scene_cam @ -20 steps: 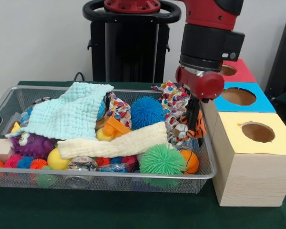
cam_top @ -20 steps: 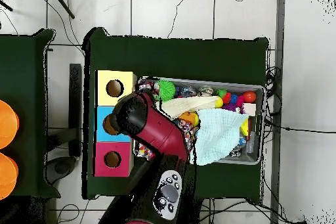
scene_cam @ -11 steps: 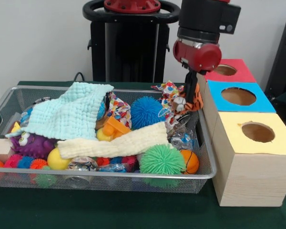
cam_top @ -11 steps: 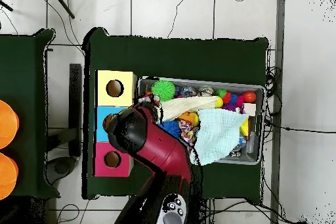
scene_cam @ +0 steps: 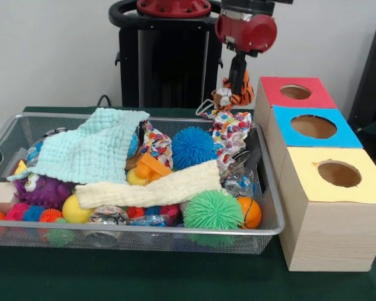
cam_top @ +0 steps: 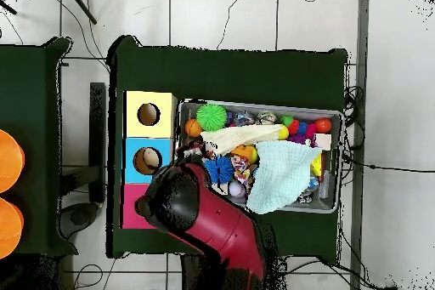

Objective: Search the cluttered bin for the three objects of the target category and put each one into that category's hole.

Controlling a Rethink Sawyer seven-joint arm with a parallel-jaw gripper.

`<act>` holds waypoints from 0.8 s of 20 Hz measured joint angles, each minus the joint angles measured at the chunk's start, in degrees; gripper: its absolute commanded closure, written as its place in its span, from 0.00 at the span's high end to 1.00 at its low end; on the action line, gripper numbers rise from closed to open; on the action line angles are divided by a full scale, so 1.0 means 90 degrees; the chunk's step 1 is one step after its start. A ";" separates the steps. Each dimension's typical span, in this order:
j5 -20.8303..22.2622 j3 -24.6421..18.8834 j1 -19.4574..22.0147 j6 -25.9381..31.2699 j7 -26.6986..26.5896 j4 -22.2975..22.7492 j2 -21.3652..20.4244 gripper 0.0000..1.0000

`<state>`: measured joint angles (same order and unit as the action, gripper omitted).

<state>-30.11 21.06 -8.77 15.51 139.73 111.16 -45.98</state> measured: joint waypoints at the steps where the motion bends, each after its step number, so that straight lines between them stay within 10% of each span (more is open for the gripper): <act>1: 0.0127 0.0130 -0.0063 0.0048 0.0000 0.0113 -0.0147 0.00; 16: 0.0464 0.0472 -0.0470 0.0106 0.0000 0.1233 -0.0843 0.00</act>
<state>-25.93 25.31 -13.00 16.47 139.73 122.26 -53.57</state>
